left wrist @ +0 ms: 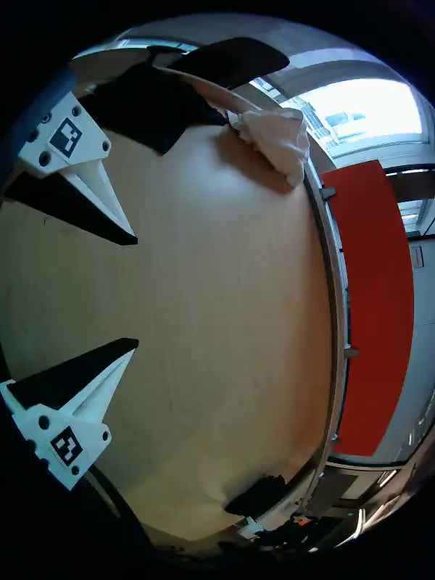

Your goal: Fold towel

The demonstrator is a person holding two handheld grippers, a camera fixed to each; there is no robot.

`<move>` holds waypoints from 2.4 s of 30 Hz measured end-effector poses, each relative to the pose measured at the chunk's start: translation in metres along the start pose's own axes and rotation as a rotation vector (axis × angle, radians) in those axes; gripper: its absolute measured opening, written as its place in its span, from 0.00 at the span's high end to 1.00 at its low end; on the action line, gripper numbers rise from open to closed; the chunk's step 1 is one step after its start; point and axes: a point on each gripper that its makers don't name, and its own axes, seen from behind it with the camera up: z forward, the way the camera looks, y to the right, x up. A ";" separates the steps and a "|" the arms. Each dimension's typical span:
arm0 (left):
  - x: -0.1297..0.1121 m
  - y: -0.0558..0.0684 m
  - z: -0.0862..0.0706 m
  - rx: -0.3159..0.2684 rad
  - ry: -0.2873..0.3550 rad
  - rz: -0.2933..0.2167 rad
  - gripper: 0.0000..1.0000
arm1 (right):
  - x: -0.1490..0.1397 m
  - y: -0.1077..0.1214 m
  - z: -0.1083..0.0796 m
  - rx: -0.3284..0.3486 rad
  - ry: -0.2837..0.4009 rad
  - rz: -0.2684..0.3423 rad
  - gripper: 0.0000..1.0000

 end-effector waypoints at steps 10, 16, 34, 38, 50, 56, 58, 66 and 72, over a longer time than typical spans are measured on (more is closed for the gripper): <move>0.001 0.000 0.001 -0.004 0.001 0.002 0.05 | 0.000 0.009 -0.006 -0.038 0.023 0.003 0.18; 0.002 -0.001 0.002 -0.006 0.004 0.004 0.05 | 0.001 0.008 -0.010 -0.038 0.039 0.004 0.08; 0.001 0.000 0.002 -0.011 0.008 0.003 0.05 | 0.016 -0.039 -0.022 0.113 0.104 0.028 0.00; 0.000 0.000 0.000 -0.012 0.011 0.001 0.05 | 0.024 -0.056 -0.026 0.155 0.139 0.032 0.00; -0.003 -0.003 -0.003 -0.005 0.013 -0.002 0.05 | 0.044 -0.074 -0.027 0.178 0.190 0.035 0.00; -0.004 -0.004 -0.004 -0.003 0.013 -0.004 0.05 | 0.050 -0.076 -0.027 0.181 0.200 0.040 0.00; -0.004 -0.004 -0.004 -0.004 0.012 -0.002 0.05 | 0.051 -0.077 -0.026 0.183 0.201 0.039 0.00; -0.005 -0.003 -0.005 -0.005 0.010 0.001 0.05 | 0.055 -0.084 -0.024 0.192 0.207 0.038 0.00; -0.005 -0.004 -0.006 -0.001 0.007 0.005 0.05 | 0.053 -0.089 -0.019 0.202 0.199 0.026 0.00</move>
